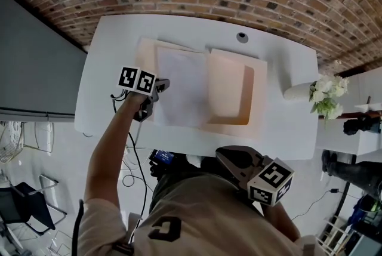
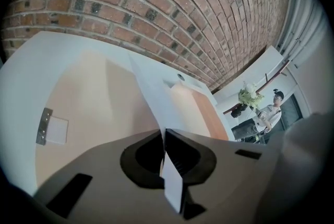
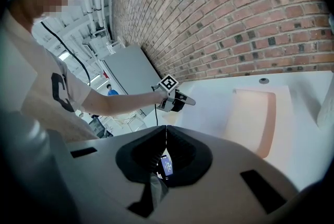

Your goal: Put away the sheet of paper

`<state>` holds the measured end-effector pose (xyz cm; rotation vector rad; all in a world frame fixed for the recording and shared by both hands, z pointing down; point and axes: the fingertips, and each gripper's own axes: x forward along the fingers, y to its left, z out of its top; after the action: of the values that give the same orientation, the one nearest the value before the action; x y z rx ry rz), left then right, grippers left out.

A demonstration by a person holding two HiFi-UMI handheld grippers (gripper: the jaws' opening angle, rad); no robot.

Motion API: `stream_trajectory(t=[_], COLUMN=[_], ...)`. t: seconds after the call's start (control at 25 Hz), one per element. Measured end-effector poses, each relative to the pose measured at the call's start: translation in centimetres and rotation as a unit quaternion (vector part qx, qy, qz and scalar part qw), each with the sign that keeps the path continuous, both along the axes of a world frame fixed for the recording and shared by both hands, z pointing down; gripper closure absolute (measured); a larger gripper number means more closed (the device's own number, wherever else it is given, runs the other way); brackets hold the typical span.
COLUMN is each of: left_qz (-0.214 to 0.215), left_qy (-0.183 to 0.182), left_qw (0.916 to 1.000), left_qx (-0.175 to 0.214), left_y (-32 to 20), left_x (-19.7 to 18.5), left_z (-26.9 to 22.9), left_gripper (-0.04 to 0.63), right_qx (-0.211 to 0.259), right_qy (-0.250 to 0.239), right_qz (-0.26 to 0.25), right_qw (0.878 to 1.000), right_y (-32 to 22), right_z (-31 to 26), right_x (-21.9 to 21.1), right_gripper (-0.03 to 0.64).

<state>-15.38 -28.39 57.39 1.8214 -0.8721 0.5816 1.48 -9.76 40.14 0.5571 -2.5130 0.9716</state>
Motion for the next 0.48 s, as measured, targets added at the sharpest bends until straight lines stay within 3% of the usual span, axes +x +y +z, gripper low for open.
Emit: stream_trajectory(t=[0.48], left_qz=[0.023], left_qy=[-0.001], left_qw=[0.9997], left_qx=[-0.004], left_y=[-0.7], left_x=[1.6], left_z=[0.3], left_gripper=[0.58], right_qx=[0.001], right_qy=[0.0], right_qz=[0.013], right_qw=[1.0], right_y=[-0.7], right_z=[0.1], right_x=[1.0], right_gripper=[0.594])
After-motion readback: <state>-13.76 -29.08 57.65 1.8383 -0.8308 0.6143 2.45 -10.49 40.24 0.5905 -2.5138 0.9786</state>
